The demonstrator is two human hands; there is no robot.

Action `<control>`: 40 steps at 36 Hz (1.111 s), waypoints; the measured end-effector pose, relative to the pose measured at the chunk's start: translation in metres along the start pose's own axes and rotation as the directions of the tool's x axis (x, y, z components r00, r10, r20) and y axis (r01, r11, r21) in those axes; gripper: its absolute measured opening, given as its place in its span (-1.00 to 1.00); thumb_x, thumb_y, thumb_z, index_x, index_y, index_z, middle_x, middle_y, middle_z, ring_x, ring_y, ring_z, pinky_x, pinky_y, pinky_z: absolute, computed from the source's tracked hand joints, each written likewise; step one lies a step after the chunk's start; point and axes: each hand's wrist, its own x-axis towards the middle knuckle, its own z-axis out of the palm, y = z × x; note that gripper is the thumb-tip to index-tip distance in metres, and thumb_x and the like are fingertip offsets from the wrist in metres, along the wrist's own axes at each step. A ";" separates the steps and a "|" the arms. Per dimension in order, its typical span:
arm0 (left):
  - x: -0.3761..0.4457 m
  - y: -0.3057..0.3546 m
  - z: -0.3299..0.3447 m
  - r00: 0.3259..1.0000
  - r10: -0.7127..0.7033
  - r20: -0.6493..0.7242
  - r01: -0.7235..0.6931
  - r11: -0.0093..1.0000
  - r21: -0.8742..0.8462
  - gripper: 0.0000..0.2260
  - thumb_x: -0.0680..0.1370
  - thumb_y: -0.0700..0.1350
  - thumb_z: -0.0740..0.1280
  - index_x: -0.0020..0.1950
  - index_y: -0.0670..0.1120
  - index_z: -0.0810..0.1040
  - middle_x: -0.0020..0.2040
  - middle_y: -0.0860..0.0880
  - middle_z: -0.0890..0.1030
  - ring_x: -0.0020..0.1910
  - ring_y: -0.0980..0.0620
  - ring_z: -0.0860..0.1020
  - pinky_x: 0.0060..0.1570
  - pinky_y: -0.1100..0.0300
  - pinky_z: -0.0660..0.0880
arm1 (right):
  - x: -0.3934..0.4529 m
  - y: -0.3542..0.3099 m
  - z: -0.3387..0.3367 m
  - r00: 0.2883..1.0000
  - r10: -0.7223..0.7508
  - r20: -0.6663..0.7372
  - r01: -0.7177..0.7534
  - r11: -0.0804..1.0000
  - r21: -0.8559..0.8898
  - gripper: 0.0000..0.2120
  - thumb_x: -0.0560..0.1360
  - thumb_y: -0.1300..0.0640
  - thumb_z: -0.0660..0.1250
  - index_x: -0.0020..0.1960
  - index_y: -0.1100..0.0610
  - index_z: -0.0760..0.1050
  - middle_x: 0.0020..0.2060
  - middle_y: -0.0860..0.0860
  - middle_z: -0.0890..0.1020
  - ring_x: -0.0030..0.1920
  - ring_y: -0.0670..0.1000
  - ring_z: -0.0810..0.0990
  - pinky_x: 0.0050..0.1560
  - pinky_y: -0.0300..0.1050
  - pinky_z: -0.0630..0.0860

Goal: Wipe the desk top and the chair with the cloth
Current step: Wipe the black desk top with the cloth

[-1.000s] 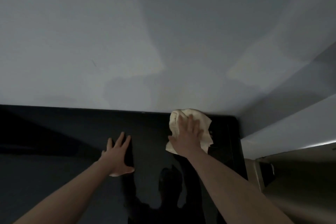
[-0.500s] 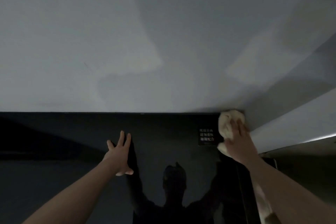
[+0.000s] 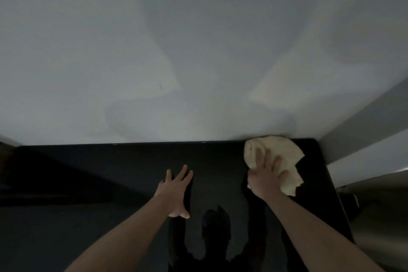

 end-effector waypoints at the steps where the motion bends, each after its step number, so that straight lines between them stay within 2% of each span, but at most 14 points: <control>1: -0.002 -0.006 0.000 1.000 0.026 0.007 -0.026 0.999 0.021 0.19 0.37 0.13 0.59 0.63 0.11 -0.29 0.62 0.11 -0.33 0.60 -0.31 -0.21 0.51 -0.30 0.12 | -0.005 -0.014 0.008 0.999 -0.030 0.014 0.030 1.000 -0.008 -0.27 0.68 -0.02 0.06 0.61 -0.08 -0.40 0.61 0.00 -0.34 0.58 0.28 -0.33 0.50 0.41 -0.21; 5: -0.005 -0.023 0.009 0.996 0.085 -0.002 -0.085 0.995 0.045 0.18 0.39 0.03 0.60 0.63 0.10 -0.29 0.62 0.12 -0.34 0.60 -0.24 -0.27 0.53 -0.32 0.05 | -0.021 -0.039 0.026 0.989 -0.140 0.052 0.143 0.988 -0.050 -0.29 0.68 -0.02 0.05 0.61 -0.10 -0.39 0.61 -0.01 -0.33 0.59 0.24 -0.34 0.51 0.37 -0.22; 7: -0.003 -0.027 0.016 0.995 0.099 -0.028 -0.098 0.994 0.044 0.17 0.39 0.02 0.60 0.63 0.11 -0.29 0.61 0.12 -0.35 0.60 -0.23 -0.28 0.53 -0.32 0.04 | -0.024 -0.031 0.024 0.987 -0.157 0.033 0.159 0.984 -0.083 -0.30 0.68 -0.03 0.07 0.61 -0.12 -0.35 0.63 -0.02 -0.26 0.60 0.22 -0.28 0.53 0.34 -0.14; 10: -0.003 -0.030 0.019 0.994 0.105 -0.037 -0.103 0.994 0.049 0.16 0.40 0.02 0.59 0.63 0.11 -0.29 0.61 0.12 -0.35 0.60 -0.23 -0.29 0.53 -0.33 0.04 | -0.029 -0.010 0.015 0.988 -0.153 0.028 0.155 0.974 -0.162 -0.27 0.67 -0.07 0.11 0.62 -0.09 -0.32 0.64 -0.01 -0.20 0.62 0.22 -0.17 0.53 0.28 -0.01; 13: -0.003 -0.029 0.019 0.993 0.106 -0.045 -0.104 0.994 0.033 0.16 0.41 0.01 0.59 0.63 0.10 -0.28 0.61 0.12 -0.35 0.59 -0.23 -0.29 0.53 -0.34 0.03 | -0.031 0.011 0.010 0.991 -0.128 0.031 0.132 0.973 -0.189 -0.25 0.66 -0.13 0.12 0.63 -0.06 -0.30 0.64 0.04 -0.17 0.62 0.21 -0.13 0.53 0.25 0.03; 16: -0.003 -0.028 0.020 0.994 0.095 -0.050 -0.094 0.995 0.030 0.16 0.41 0.00 0.59 0.64 0.10 -0.28 0.61 0.12 -0.36 0.59 -0.24 -0.29 0.53 -0.34 0.03 | -0.021 0.029 0.005 0.994 -0.085 -0.067 0.069 0.974 -0.214 -0.18 0.58 -0.29 0.10 0.66 0.04 -0.17 0.64 0.17 -0.08 0.62 0.25 -0.06 0.50 0.28 0.15; 19: -0.002 -0.025 0.022 0.994 0.092 -0.060 -0.092 0.996 0.016 0.16 0.41 -0.02 0.59 0.63 0.11 -0.30 0.60 0.12 -0.37 0.59 -0.24 -0.31 0.53 -0.35 0.02 | -0.007 0.036 0.003 0.988 -0.009 -0.156 -0.019 0.984 -0.174 -0.13 0.53 -0.37 0.16 0.66 0.02 -0.07 0.63 0.21 -0.08 0.61 0.26 -0.10 0.51 0.28 0.09; 21: 0.000 -0.025 0.021 0.994 0.094 -0.055 -0.093 0.996 0.015 0.17 0.40 -0.02 0.59 0.63 0.12 -0.30 0.60 0.12 -0.38 0.58 -0.24 -0.32 0.52 -0.37 0.02 | -0.004 0.031 0.001 0.978 0.044 -0.205 -0.058 0.996 -0.062 -0.12 0.51 -0.32 0.30 0.66 0.01 0.00 0.62 0.24 -0.02 0.59 0.31 -0.06 0.49 0.32 0.06; 26: 0.003 -0.031 0.021 0.990 0.129 -0.060 -0.129 0.992 -0.003 0.17 0.39 0.01 0.60 0.63 0.13 -0.28 0.61 0.14 -0.35 0.58 -0.22 -0.33 0.51 -0.36 -0.01 | 0.002 0.003 0.007 0.976 0.154 -0.151 -0.151 0.988 0.032 -0.21 0.59 -0.33 0.13 0.64 -0.12 -0.18 0.62 0.12 -0.23 0.59 0.25 -0.29 0.53 0.34 -0.19; 29: -0.001 -0.038 0.022 0.983 0.163 -0.078 -0.167 0.984 -0.053 0.09 0.43 0.01 0.57 0.65 0.11 -0.20 0.62 0.15 -0.30 0.60 -0.16 -0.31 0.54 -0.29 -0.04 | 0.003 -0.018 0.012 0.976 0.163 -0.142 -0.159 0.986 0.040 -0.24 0.61 -0.33 0.07 0.65 -0.10 -0.19 0.62 0.11 -0.24 0.59 0.25 -0.31 0.52 0.37 -0.22; 33: -0.016 -0.072 0.026 0.966 0.180 -0.183 -0.217 0.955 -0.203 -0.09 0.52 0.01 0.48 0.66 0.12 -0.08 0.64 0.17 -0.21 0.63 0.03 -0.17 0.56 -0.01 0.01 | -0.002 -0.053 0.024 0.985 0.130 -0.110 -0.126 0.991 0.038 -0.25 0.62 -0.31 0.07 0.65 -0.10 -0.18 0.63 0.09 -0.21 0.60 0.23 -0.28 0.52 0.39 -0.18; 37: -0.038 -0.139 0.038 0.944 0.090 -0.318 -0.172 0.956 -0.239 -0.25 0.59 0.02 0.38 0.66 0.12 0.02 0.65 0.17 -0.15 0.63 0.03 -0.11 0.54 0.12 -0.04 | -0.012 -0.095 0.039 0.995 0.073 -0.066 -0.073 0.997 -0.011 -0.29 0.64 -0.26 0.05 0.64 -0.10 -0.22 0.63 0.08 -0.24 0.60 0.21 -0.28 0.52 0.36 -0.16; 40: -0.056 -0.204 0.048 0.937 -0.013 -0.350 -0.081 0.965 -0.251 -0.31 0.60 0.00 0.35 0.65 0.09 0.07 0.65 0.13 -0.10 0.63 0.00 -0.09 0.51 0.18 -0.09 | -0.020 -0.133 0.053 0.999 0.033 -0.041 -0.034 0.999 -0.011 -0.30 0.66 -0.23 0.06 0.65 -0.10 -0.22 0.63 0.08 -0.23 0.60 0.22 -0.27 0.52 0.37 -0.15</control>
